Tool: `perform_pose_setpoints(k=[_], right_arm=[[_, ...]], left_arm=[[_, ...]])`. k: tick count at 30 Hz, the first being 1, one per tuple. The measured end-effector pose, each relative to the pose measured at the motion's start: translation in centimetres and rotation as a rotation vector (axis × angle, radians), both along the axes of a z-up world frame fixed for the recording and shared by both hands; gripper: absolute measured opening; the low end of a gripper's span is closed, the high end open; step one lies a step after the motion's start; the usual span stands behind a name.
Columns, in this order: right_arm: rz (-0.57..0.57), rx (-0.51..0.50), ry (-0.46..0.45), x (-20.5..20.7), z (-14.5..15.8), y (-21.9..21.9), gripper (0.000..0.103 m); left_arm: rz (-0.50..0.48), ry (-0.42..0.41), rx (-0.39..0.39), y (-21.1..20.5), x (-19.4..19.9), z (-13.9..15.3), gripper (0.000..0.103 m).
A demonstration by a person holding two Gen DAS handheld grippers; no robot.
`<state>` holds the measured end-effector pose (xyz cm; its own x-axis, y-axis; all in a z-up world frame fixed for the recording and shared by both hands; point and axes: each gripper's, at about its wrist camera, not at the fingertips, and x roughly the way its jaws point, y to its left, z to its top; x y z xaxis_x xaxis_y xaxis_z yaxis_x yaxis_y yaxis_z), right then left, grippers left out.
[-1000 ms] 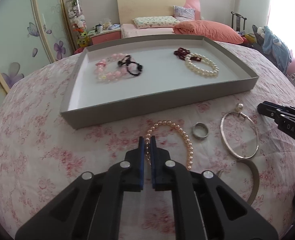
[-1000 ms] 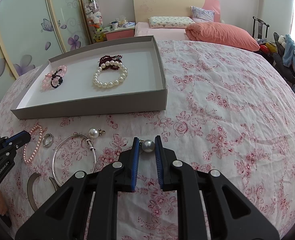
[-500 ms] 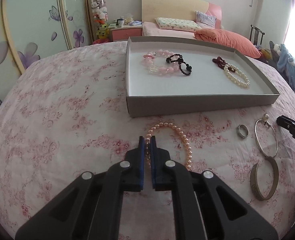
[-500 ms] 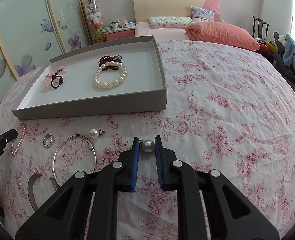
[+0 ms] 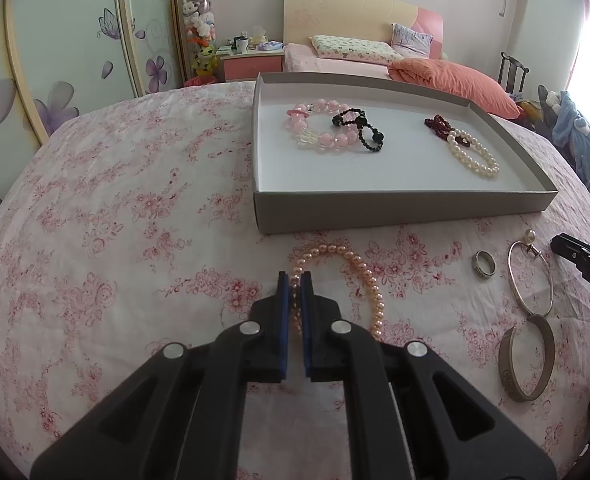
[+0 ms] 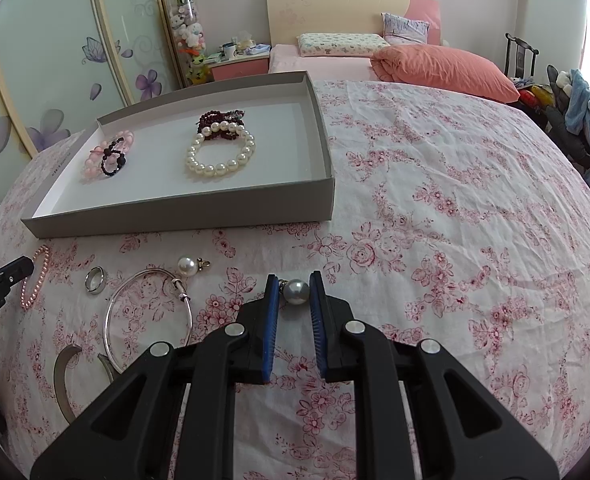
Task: Organize jewelry
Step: 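Close the left tool on the pink pearl bracelet while the right tool holds the earring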
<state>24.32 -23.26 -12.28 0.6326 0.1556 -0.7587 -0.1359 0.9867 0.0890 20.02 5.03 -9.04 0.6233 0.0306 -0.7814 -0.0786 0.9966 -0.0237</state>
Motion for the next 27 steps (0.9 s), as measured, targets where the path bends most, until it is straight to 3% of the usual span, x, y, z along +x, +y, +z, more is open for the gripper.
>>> perform_pose_setpoints(k=[17,27], right_arm=[[-0.01,0.015,-0.02,-0.3,0.3,-0.3,0.016],[0.009,0.08,-0.117,-1.6,3.2,-0.3,0.016]], left_arm=[[-0.001,-0.011,-0.023,0.3,-0.1,0.1,0.007],[-0.023,-0.145,-0.076,0.4,-1.7,4.0,0.007]])
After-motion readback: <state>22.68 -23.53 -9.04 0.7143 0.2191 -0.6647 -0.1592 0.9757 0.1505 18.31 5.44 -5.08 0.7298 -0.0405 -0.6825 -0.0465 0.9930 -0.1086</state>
